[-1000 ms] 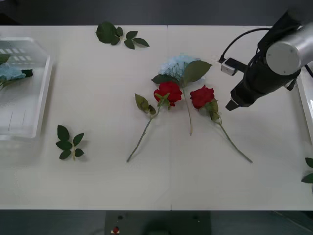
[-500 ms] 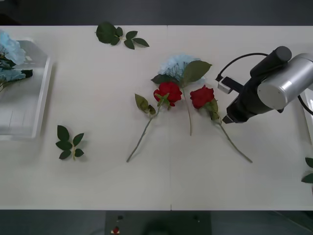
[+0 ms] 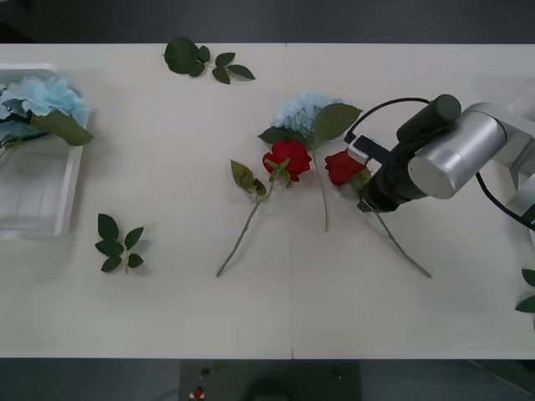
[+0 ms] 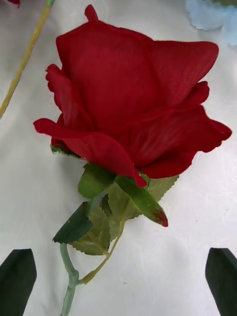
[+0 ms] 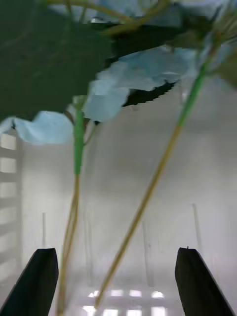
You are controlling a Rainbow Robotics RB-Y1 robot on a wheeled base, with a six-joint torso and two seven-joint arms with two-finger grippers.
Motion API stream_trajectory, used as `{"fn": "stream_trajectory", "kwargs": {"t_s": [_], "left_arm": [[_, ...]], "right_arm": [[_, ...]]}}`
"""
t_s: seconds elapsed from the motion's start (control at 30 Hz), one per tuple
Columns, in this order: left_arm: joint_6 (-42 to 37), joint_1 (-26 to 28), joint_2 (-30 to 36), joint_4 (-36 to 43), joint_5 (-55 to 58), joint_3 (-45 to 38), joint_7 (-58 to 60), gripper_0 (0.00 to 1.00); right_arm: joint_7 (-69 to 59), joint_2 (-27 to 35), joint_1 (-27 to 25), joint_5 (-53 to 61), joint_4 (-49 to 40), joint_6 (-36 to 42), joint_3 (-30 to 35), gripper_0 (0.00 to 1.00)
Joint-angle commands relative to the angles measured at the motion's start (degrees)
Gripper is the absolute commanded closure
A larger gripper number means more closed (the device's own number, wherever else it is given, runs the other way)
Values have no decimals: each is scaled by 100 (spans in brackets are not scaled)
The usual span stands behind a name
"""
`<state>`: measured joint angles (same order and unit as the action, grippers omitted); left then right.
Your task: Put the red flowers into the right box and the blue flowers into the left box
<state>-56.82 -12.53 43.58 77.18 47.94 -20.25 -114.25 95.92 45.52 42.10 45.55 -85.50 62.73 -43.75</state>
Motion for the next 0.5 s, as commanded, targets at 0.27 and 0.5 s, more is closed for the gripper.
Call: {"fn": "stream_trajectory", "kwargs": {"t_s": [0.27,0.5], "left_arm": [[-2131,-57,599,887,1657,-1147,-36,22],[-2474,-110,652,1906,2589,-866,553,22]], "right_arm": [[-381,-96,-8,-292,314,-358,-371,0],[-416,-166,-8,-327,402,-445,-380,13]]}}
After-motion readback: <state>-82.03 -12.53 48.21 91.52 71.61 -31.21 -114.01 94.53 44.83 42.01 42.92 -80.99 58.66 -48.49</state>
